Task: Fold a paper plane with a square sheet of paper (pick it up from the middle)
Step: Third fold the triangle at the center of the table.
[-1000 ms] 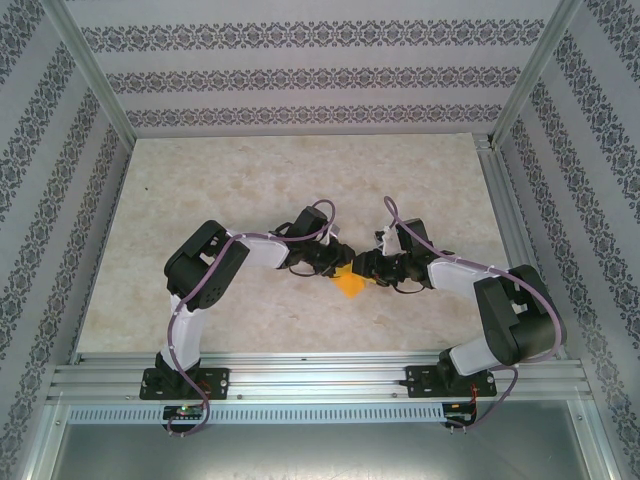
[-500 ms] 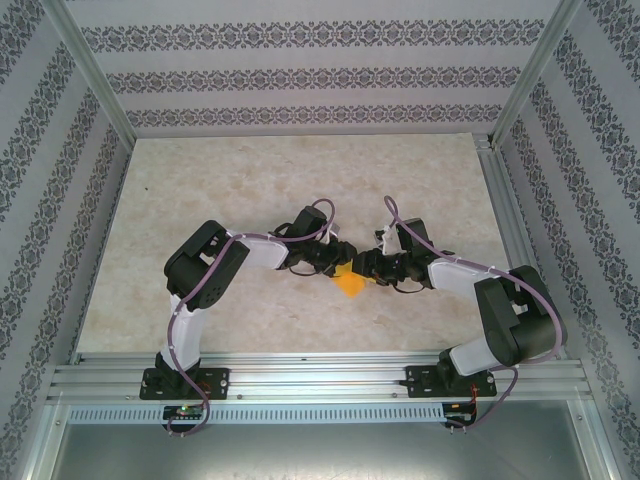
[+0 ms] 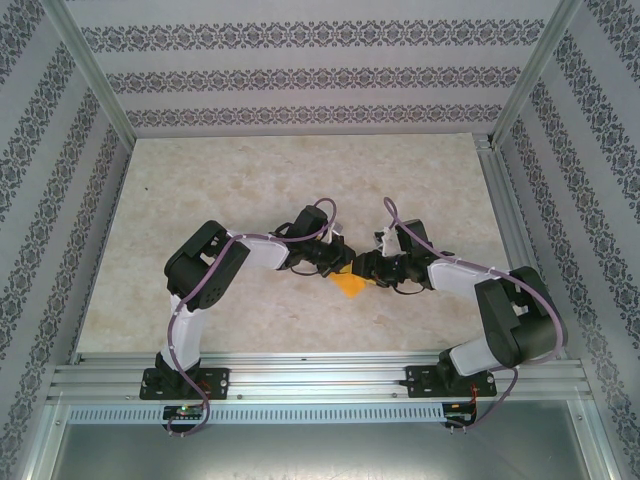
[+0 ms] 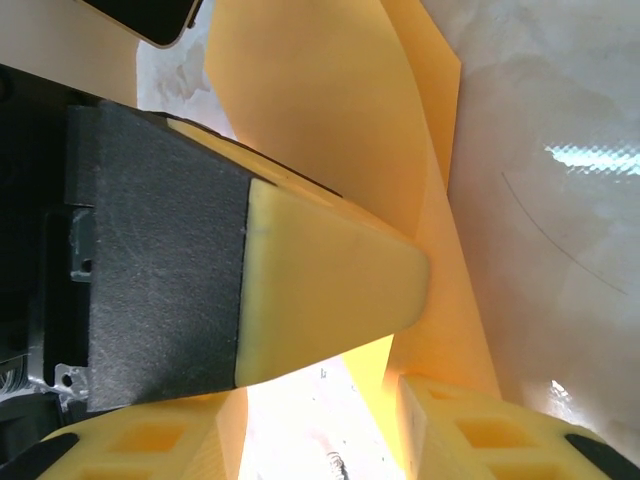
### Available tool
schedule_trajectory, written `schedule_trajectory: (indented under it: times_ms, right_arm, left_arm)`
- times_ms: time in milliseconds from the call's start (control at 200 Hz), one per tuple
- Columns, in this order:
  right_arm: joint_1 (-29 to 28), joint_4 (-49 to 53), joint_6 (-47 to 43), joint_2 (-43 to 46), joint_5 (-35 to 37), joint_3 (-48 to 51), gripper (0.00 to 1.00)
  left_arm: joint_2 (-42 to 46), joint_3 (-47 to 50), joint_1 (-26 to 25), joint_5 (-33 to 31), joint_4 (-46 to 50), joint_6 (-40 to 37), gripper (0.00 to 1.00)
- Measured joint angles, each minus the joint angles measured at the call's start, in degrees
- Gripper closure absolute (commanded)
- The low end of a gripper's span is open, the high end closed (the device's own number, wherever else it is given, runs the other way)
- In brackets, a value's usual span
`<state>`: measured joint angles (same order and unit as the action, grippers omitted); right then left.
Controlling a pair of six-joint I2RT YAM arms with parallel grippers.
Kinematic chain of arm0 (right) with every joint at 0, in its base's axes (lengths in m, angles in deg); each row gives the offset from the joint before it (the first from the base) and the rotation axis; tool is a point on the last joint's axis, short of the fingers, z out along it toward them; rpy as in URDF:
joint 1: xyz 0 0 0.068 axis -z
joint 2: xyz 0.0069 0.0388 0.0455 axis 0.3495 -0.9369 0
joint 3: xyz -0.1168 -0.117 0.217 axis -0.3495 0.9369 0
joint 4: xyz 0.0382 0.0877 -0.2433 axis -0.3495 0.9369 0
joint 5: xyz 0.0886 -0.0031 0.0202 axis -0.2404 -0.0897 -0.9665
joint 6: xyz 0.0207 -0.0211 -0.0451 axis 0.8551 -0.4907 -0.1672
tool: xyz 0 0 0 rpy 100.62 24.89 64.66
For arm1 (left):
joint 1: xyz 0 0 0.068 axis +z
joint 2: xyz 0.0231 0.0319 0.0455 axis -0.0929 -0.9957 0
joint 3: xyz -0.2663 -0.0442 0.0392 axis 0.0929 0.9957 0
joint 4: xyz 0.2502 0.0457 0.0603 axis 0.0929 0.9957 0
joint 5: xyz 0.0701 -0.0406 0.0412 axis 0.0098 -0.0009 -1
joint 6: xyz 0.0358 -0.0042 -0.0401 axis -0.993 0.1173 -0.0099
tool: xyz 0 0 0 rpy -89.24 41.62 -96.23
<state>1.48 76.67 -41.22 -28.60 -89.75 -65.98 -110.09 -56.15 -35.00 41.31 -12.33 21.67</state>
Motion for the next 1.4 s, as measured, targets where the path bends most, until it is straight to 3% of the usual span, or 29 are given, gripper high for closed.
schedule_trajectory:
  times_ms: [220,749,999,1204,1399]
  right_arm:
    - [1.46,1.90,-0.46,3.54,0.98,0.37,0.56]
    - [3.37,1.36,-1.05,3.26,2.60,3.80,0.76]
    - [3.39,0.42,-0.39,3.37,2.84,5.57,0.80]
    - [3.39,-0.07,-0.44,2.84,3.26,5.51,0.84]
    - [3.34,-1.18,-0.24,0.44,3.15,5.40,0.84]
  left_arm:
    - [-0.02,-0.87,-0.20,0.37,0.42,-0.76,0.98]
    - [-0.52,-1.25,0.83,2.38,0.48,-1.03,0.97]
    - [-0.52,-1.29,1.18,2.45,1.99,-2.49,0.96]
    - [-0.52,-1.29,1.31,2.47,2.34,-2.73,0.93]
    - [-0.52,-1.31,1.33,2.45,3.28,-2.95,0.82]
